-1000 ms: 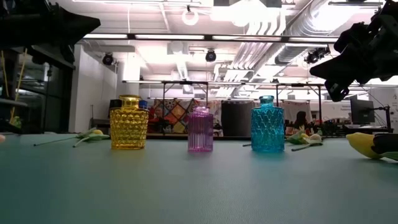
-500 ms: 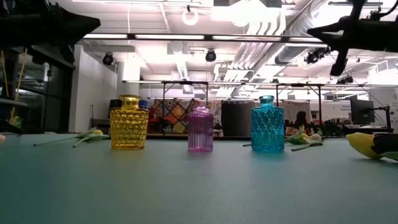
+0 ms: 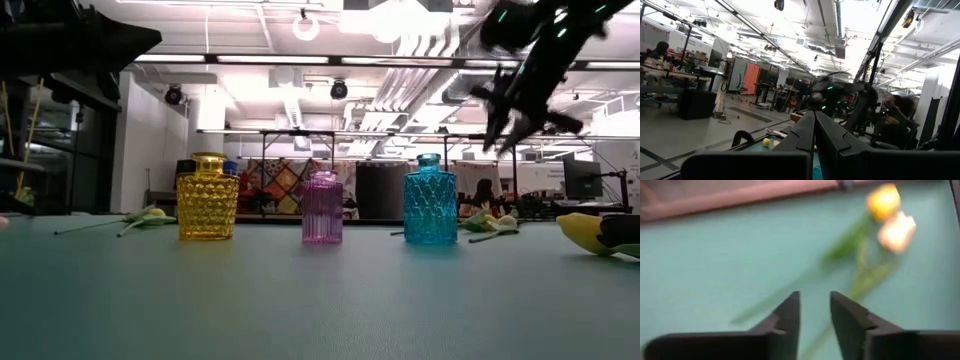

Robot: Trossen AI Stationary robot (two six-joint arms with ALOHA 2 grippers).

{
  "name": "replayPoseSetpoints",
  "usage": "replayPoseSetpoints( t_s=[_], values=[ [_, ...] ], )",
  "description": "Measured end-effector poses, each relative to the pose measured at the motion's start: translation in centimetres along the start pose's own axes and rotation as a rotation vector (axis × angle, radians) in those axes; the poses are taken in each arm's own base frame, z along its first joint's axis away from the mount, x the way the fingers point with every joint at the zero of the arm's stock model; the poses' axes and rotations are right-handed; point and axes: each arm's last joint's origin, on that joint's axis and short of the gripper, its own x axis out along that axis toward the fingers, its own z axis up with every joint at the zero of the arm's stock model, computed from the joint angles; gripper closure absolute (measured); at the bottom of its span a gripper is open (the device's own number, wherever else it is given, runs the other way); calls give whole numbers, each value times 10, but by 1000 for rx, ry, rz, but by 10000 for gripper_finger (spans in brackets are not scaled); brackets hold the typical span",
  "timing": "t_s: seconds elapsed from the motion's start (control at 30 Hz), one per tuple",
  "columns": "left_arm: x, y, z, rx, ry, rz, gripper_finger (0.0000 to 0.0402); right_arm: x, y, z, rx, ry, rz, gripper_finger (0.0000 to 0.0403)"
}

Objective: Sort flowers into vase by color
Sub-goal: Put the top light orange tulip into the blue flower vase

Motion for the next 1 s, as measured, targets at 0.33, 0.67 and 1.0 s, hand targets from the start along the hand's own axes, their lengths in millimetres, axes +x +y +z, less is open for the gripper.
replayPoseSetpoints(
  t_s=[0.33,0.67,1.0],
  values=[
    [0,0,0,0,0,0,401,86,-11,7,206,233,-304,148],
    [0,0,0,0,0,0,401,119,-9,1,283,226,-389,183],
    [0,0,0,0,0,0,401,125,-12,0,180,197,-443,370]
  ],
)
